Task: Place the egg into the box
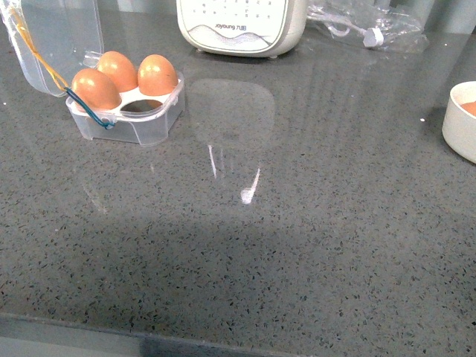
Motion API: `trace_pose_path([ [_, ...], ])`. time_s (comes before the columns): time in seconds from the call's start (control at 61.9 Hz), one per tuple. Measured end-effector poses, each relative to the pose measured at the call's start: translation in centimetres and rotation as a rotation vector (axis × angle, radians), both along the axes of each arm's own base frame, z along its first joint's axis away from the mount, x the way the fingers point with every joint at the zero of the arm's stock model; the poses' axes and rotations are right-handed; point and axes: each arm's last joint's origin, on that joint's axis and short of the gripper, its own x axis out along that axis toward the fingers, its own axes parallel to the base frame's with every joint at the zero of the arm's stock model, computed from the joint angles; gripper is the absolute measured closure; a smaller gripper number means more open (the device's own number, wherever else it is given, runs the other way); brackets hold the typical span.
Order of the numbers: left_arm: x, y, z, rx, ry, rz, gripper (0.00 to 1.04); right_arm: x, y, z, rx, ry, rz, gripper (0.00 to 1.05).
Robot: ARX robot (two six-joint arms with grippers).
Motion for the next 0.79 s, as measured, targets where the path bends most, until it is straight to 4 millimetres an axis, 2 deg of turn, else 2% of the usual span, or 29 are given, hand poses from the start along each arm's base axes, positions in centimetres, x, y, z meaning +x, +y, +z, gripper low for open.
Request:
trace_pose_path([
  [0.194, 0.0, 0.0, 0.0, 0.0, 0.0, 0.0, 0.07, 0.3, -0.1, 0.6, -0.006, 0.115, -0.07, 0.07],
  [0.356, 0.0, 0.0, 0.0, 0.0, 0.0, 0.0, 0.07, 1.7, -0.7, 4.2, -0.017, 0.004, -0.076, 0.07],
  [0.566, 0.0, 0.0, 0.0, 0.0, 0.0, 0.0, 0.07, 7.6, -1.7, 6.8, -0.044, 0.014, -0.086, 0.07],
  [0.792, 0.0, 0.0, 0.0, 0.0, 0.0, 0.0, 0.07, 14.3, -1.5, 6.1, -0.024, 0.204, -0.008, 0.07],
])
